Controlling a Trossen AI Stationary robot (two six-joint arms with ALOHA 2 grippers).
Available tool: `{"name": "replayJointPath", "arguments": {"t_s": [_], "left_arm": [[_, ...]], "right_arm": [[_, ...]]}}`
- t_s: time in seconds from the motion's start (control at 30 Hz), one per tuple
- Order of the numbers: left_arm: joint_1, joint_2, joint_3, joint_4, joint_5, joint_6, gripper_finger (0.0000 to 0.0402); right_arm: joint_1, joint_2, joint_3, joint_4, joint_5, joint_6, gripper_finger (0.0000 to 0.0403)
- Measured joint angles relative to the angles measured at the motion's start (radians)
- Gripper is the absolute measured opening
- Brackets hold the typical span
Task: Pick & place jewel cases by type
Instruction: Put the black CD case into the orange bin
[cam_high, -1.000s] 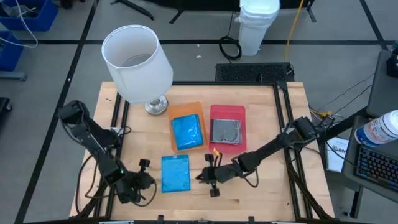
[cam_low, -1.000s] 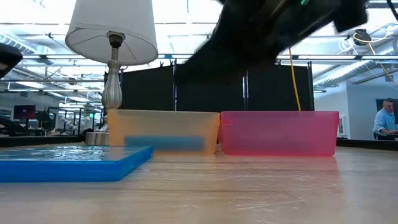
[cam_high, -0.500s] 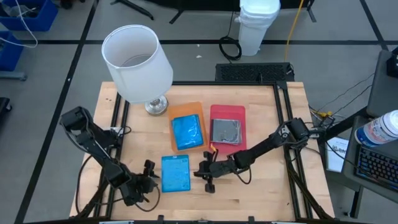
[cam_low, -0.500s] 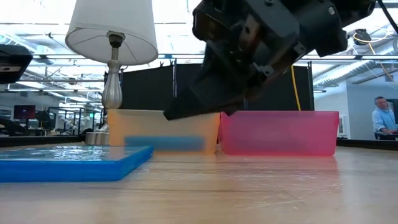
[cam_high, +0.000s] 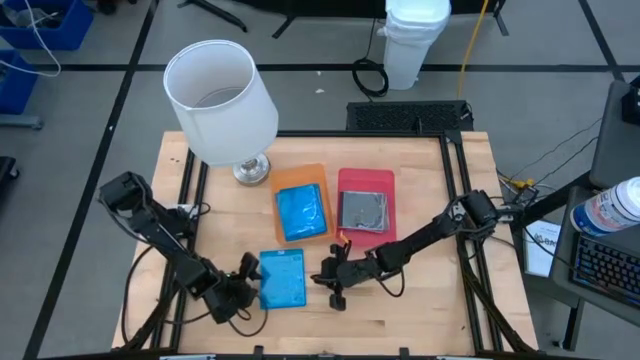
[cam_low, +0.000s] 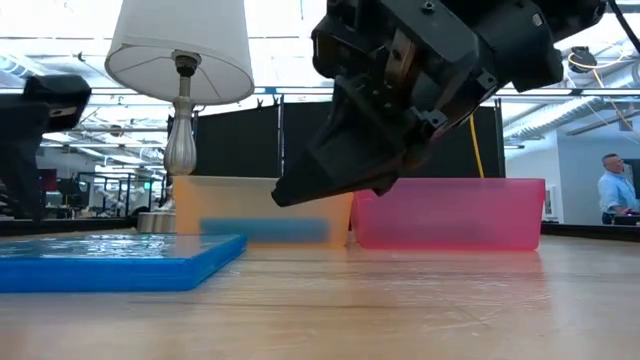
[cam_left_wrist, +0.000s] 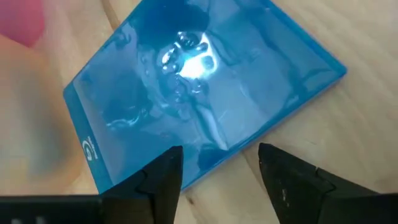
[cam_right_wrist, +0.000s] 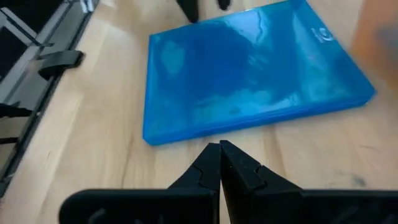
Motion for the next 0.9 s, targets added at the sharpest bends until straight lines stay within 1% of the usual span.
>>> {"name": "replayJointPath", "arguments": {"t_s": [0.1, 0.23, 0.37, 0.5, 0.67, 0.8, 0.9], "left_arm": [[0.014, 0.000, 0.000, 0.005, 0.013, 0.022, 0.0209], [0.032, 0.027, 0.000, 0.084, 0.093, 0.069, 0.0204], [0.044, 0.096, 0.004, 0.206, 0.145, 0.104, 0.0195], [0.046, 0.173, 0.010, 0.293, 0.147, 0.127, 0.0183], [0.044, 0.228, 0.064, 0.281, 0.121, 0.193, 0.0167], [0.047, 0.233, 0.102, 0.228, 0.115, 0.263, 0.0161], [0.048, 0.235, 0.120, 0.197, 0.093, 0.276, 0.0161]], "right_arm": [[0.000, 0.037, 0.000, 0.033, -0.002, -0.012, 0.0000], [-0.023, 0.091, 0.000, 0.064, -0.032, 0.001, 0.0000], [-0.045, 0.110, 0.002, 0.078, -0.060, 0.050, 0.0000], [-0.046, 0.110, 0.002, 0.078, -0.059, 0.048, 0.0000], [-0.045, 0.110, 0.002, 0.073, -0.059, 0.039, 0.0000], [-0.045, 0.110, 0.002, 0.077, -0.088, 0.044, 0.0000], [-0.039, 0.111, 0.000, 0.090, -0.095, 0.043, 0.0000]]}}
